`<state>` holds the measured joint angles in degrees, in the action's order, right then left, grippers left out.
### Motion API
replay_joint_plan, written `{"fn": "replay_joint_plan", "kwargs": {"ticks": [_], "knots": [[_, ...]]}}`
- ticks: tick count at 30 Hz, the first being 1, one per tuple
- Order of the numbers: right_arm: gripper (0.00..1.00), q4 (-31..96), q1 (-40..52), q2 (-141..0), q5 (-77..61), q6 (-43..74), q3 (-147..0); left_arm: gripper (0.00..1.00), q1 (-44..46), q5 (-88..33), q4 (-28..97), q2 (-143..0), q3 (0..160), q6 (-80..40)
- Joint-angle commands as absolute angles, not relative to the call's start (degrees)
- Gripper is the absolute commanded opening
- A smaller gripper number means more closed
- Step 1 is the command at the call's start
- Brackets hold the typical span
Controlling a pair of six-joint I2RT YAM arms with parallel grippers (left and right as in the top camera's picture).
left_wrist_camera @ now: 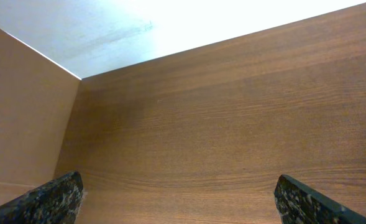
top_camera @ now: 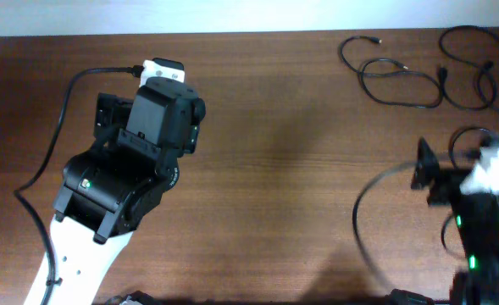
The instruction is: Untangle cables
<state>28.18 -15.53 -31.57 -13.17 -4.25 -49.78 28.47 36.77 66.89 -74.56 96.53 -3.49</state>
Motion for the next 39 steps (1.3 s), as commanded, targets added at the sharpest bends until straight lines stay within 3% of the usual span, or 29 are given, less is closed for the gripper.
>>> {"fn": "replay_joint_plan", "kwargs": {"ticks": [1, 7, 20, 39], "knots": [[0.97, 29.5, -15.14, -24.45, -12.86, 0.38, -44.49, 0.99, 28.34, 36.58, 66.98, -73.73, 96.97, -3.4], [0.99, 30.22, -15.18, -13.76, -11.05, 7.62, -31.27, 0.99, 28.34, 36.56, 66.98, -73.69, 96.97, -3.42], [0.99, 30.85, -15.18, -13.21, -3.95, 17.21, -15.0, 0.99, 28.34, 34.68, 67.29, -70.89, 96.97, -3.4], [0.99, 29.19, -15.16, -13.21, 3.53, 17.65, -13.69, 0.99, 28.32, 34.87, 66.7, -69.08, 96.97, -3.4]]}}
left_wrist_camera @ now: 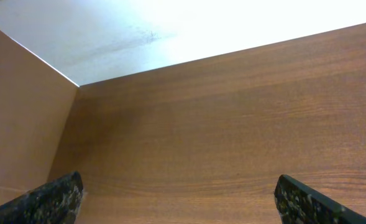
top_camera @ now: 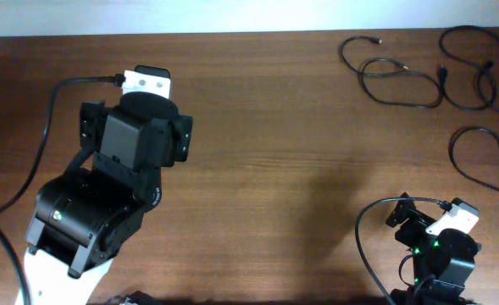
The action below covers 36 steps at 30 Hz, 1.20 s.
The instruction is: Untangle cables
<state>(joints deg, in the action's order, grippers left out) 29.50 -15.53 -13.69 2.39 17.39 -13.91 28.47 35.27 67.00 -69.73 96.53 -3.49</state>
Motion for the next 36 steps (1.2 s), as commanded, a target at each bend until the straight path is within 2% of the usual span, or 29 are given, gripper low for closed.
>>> {"fn": "replay_joint_plan", "kwargs": {"ticks": [1, 23, 26, 28, 33, 36], "knots": [[0.99, 29.17, -15.16, -13.21, 3.29, 17.69, -13.69, 0.99, 28.32, 34.87, 66.7, -69.08, 96.97, -3.4], [0.99, 31.35, -15.07, -13.21, 2.37, 17.65, -13.69, 0.99, 28.34, 34.39, 70.46, -69.14, 96.95, -3.4], [0.99, 31.38, -15.07, -13.21, 2.37, 17.65, -13.69, 0.99, 28.34, 22.48, 75.31, -69.12, 96.95, -3.42], [0.99, 31.38, -15.07, -13.21, 2.37, 17.65, -13.69, 0.99, 28.34, 19.09, 76.12, -69.12, 96.95, -2.11], [0.99, 31.38, -15.07, -13.21, 2.39, 17.65, -13.69, 0.99, 28.32, 21.76, 71.57, -68.25, 96.95, -2.11], [0.99, 31.38, -15.07, -13.21, 2.37, 17.65, -13.69, 0.99, 28.27, 22.28, 60.88, -67.72, 96.95, -1.83]]}}
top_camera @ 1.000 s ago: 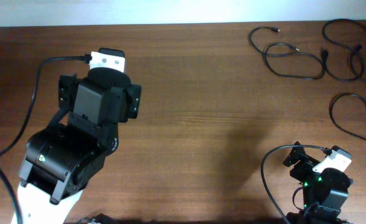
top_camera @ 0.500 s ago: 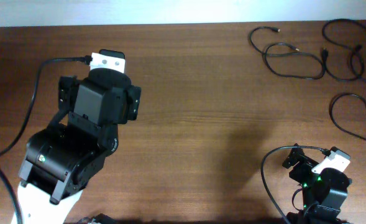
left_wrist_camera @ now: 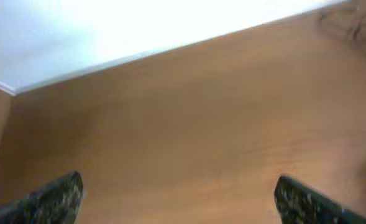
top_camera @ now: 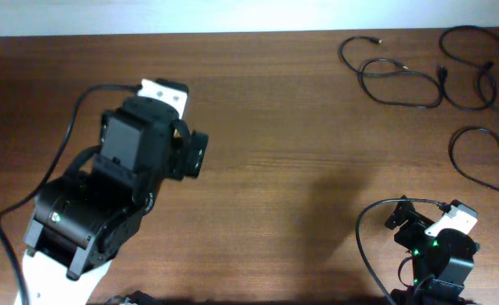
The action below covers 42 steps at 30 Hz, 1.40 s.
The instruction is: Untangle cables
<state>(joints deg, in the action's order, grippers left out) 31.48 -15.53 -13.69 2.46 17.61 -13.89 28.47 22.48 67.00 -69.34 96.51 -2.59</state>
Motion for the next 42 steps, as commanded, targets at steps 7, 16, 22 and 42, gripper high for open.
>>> {"fn": "replay_joint_plan", "kwargs": {"ticks": [7, 16, 22, 42], "knots": [[0.99, 31.38, -15.07, -13.21, 2.37, 17.65, -13.69, 0.99, 19.99, 11.05, 29.98, -60.51, 86.65, -1.67], [0.99, 31.38, -15.07, -13.21, 2.37, 17.65, -13.69, 0.99, 11.73, -3.53, -9.58, -38.65, 48.4, -1.65], [0.99, 31.38, -15.07, -13.21, 2.37, 17.65, -13.69, 0.99, 7.97, -7.49, -23.77, -28.18, 31.7, -1.67], [0.99, 31.38, -15.07, -13.21, 2.37, 17.65, -13.69, 0.99, 1.96, -12.47, -35.81, -2.57, 0.49, -0.58]]}}
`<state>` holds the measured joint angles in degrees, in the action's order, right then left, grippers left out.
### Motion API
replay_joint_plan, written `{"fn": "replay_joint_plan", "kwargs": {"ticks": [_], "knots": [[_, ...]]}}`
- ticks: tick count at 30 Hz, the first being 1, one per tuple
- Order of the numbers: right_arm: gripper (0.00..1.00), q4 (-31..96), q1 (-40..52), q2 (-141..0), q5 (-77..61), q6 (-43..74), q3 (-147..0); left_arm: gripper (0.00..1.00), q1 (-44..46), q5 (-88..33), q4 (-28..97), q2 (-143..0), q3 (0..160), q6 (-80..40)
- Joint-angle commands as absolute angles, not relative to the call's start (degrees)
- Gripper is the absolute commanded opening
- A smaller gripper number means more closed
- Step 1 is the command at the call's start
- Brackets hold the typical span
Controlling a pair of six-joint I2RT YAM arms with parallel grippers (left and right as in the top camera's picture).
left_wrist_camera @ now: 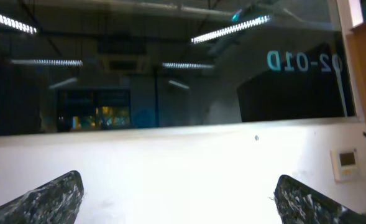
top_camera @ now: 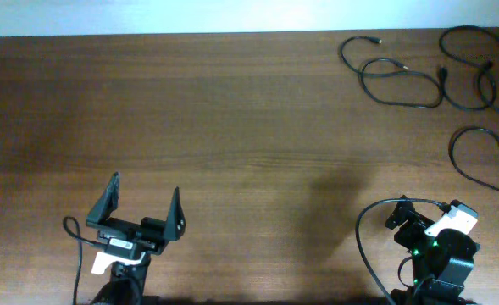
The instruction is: Untangle cables
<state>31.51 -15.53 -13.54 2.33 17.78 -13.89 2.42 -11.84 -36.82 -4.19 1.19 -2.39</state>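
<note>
Three black cables lie apart at the far right in the overhead view: a looped one (top_camera: pixel 393 78), a longer one (top_camera: pixel 469 72) in the corner, and a curved one (top_camera: pixel 478 157) nearer the front. My left gripper (top_camera: pixel 144 209) is folded back at the table's front left, open and holding nothing. In the left wrist view the left gripper (left_wrist_camera: pixel 178 190) points up at a white wall, its fingertips (left_wrist_camera: pixel 52 196) wide apart. My right gripper (top_camera: pixel 401 216) is folded at the front right; how its jaws stand does not show.
The brown table (top_camera: pixel 249 127) spreads between both arms. The right arm's own black lead (top_camera: pixel 361 246) loops beside its base. A dark window (left_wrist_camera: pixel 158 62) with reflected ceiling lights fills the upper part of the left wrist view.
My left arm has gone from over the table's left middle to folded at the front edge. Its camera now faces the wall and window rather than the tabletop. The right arm has not moved.
At first my left arm reached over the left of the table and my right arm was blurred near the right edge, by the curved cable. Then the right arm sat folded at the front right, the cable lying alone. The left arm turned rightward, and now it is folded too.
</note>
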Motion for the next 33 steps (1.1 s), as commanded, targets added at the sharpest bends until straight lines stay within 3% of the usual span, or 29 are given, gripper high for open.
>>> {"fn": "replay_joint_plan", "kwargs": {"ticks": [1, 20, 33], "knots": [[0.99, 31.38, -15.07, -13.21, 2.39, 17.65, -13.69, 0.99, 1.96, -12.47, -34.81, -2.11, 0.49, 0.34], [0.99, 31.38, -15.07, -13.21, 2.39, 17.65, -13.69, 0.99, 1.56, -11.07, 1.63, -0.27, 0.47, 13.85], [0.99, 31.38, -15.07, -13.21, 2.39, 17.65, -13.69, 0.99, 0.67, -3.18, 4.62, -0.27, 0.47, 13.8]]}}
